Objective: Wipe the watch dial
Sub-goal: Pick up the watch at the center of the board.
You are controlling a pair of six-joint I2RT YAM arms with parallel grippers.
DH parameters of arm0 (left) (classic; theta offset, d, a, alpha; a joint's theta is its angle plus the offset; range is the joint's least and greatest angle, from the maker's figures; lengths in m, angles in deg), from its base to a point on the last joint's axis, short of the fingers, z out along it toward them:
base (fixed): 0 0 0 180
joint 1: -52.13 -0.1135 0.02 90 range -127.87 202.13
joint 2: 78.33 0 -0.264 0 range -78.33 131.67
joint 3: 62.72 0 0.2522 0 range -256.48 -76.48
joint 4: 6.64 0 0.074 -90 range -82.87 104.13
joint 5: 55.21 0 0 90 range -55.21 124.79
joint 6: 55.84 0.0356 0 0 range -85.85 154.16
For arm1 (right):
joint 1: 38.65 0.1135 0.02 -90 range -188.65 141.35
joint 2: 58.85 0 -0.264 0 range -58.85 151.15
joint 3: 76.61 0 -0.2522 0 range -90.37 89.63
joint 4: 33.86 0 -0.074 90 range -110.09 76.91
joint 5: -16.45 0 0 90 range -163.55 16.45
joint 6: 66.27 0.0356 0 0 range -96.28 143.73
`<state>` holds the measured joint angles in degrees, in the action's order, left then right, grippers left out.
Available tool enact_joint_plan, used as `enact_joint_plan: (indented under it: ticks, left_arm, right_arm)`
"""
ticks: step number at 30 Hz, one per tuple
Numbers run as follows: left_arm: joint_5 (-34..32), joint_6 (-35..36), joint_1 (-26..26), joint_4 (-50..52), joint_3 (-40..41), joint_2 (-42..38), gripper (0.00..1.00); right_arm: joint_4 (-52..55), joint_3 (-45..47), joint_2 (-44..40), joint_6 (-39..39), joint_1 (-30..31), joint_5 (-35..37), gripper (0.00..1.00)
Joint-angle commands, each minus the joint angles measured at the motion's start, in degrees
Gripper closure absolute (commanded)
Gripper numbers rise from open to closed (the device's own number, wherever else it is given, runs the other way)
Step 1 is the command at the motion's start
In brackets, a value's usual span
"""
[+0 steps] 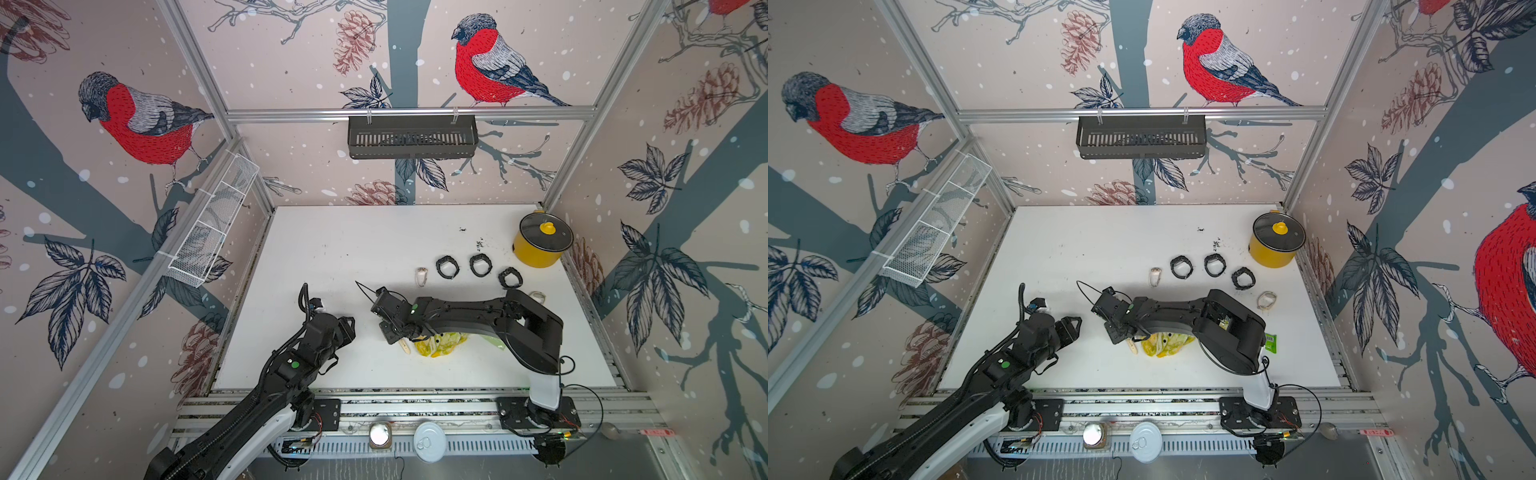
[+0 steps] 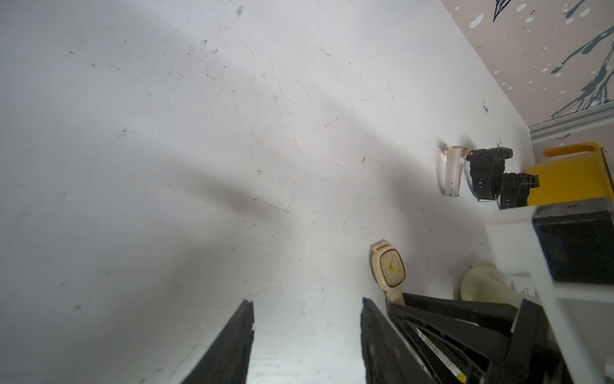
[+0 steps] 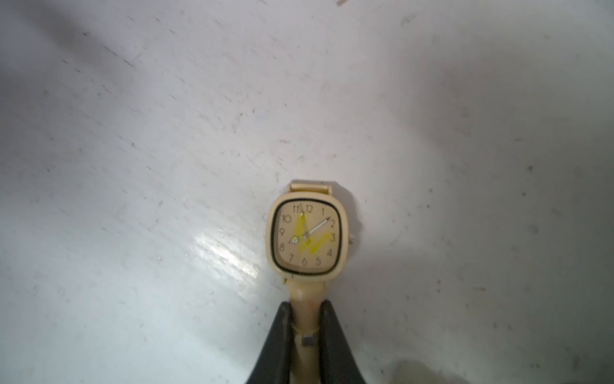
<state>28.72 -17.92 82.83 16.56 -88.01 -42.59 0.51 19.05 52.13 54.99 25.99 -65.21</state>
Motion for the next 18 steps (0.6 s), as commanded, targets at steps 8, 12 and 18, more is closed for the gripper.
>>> enact_joint_plan:
  ticks: [8, 12, 18]
  left_arm:
    - [7.86, 0.18, -0.18, -8.51, 1.15, -3.36, 0.47]
    - [13.18, 0.04, -0.14, -13.44, 1.55, -7.35, 0.47]
    - [23.76, 0.22, -0.13, -26.96, 3.26, -13.08, 0.47]
  right_arm:
    - [-8.33, 6.76, -9.88, -1.86, -0.93, 3.57, 0.85]
    - [-12.96, 11.08, -15.27, -2.39, -1.77, 4.32, 0.85]
    - [-24.05, 20.49, -27.21, -4.96, -1.64, 7.15, 0.85]
